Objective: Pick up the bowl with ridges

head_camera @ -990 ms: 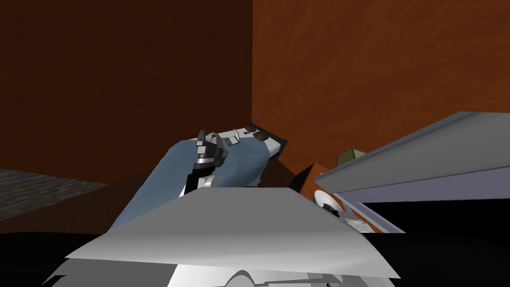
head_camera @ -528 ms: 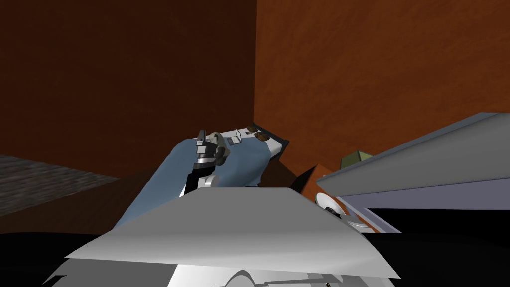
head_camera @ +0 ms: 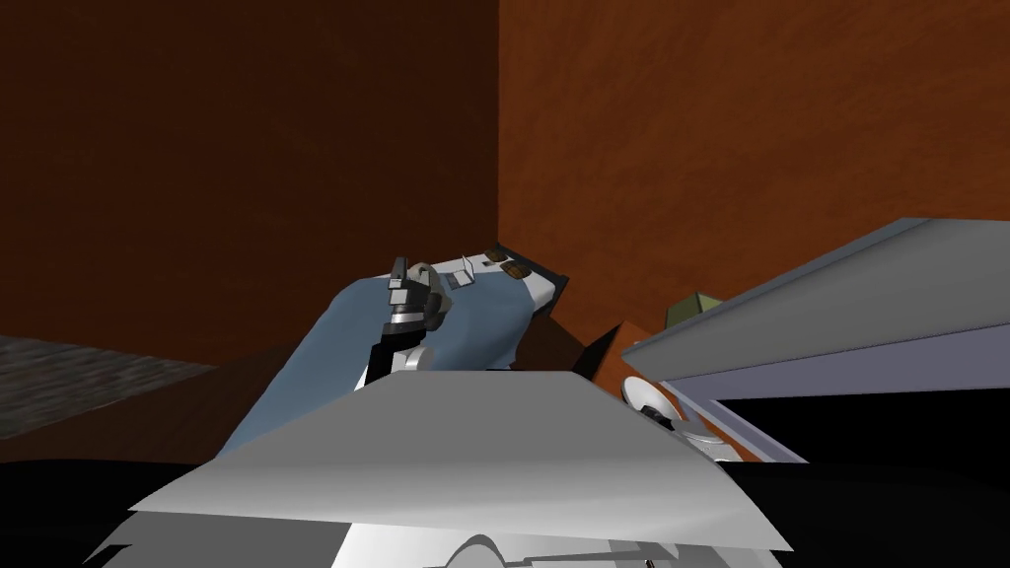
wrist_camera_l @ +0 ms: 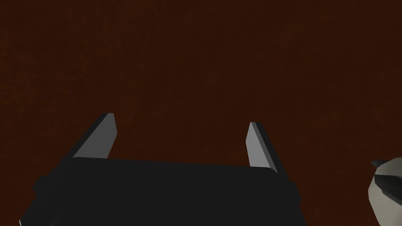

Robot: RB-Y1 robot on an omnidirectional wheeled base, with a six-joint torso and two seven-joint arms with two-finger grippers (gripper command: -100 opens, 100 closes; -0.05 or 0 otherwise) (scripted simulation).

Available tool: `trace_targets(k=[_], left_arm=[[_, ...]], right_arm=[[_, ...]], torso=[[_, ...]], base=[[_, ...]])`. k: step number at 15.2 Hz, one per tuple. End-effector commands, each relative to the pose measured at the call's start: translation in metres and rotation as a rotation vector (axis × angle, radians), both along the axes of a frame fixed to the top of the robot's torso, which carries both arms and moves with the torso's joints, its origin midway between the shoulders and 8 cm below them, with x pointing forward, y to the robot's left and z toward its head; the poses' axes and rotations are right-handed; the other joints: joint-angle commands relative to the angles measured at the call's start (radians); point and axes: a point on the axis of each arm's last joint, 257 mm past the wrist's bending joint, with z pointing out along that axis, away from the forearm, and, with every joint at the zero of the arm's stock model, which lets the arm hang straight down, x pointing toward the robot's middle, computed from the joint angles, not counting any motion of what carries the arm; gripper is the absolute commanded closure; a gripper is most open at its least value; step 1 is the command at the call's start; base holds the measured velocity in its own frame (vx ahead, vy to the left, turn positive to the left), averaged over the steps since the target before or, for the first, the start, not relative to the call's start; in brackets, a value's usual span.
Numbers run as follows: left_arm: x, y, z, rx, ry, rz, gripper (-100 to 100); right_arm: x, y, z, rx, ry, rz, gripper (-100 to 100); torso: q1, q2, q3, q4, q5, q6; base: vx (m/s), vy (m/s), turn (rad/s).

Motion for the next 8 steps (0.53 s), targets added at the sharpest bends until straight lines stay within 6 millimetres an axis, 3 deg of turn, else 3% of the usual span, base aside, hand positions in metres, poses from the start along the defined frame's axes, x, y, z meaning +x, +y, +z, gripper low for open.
trace_targets(k=[1, 8], left_arm=[[0.0, 0.0, 0.0, 0.0, 0.0, 0.0, 0], [0.0, 0.0, 0.0, 0.0, 0.0, 0.0, 0]], right_arm=[[0.003, 0.001, 0.001, 0.002, 0.001, 0.008, 100], [0.028, 0.001, 0.008, 0.005, -0.002, 0.058, 100]], torso=[[0.0, 0.0, 0.0, 0.0, 0.0, 0.0], [0.002, 0.0, 0.0, 0.0, 0.002, 0.0]], base=[[0.01, 0.014, -0.032], [0.014, 0.016, -0.105]])
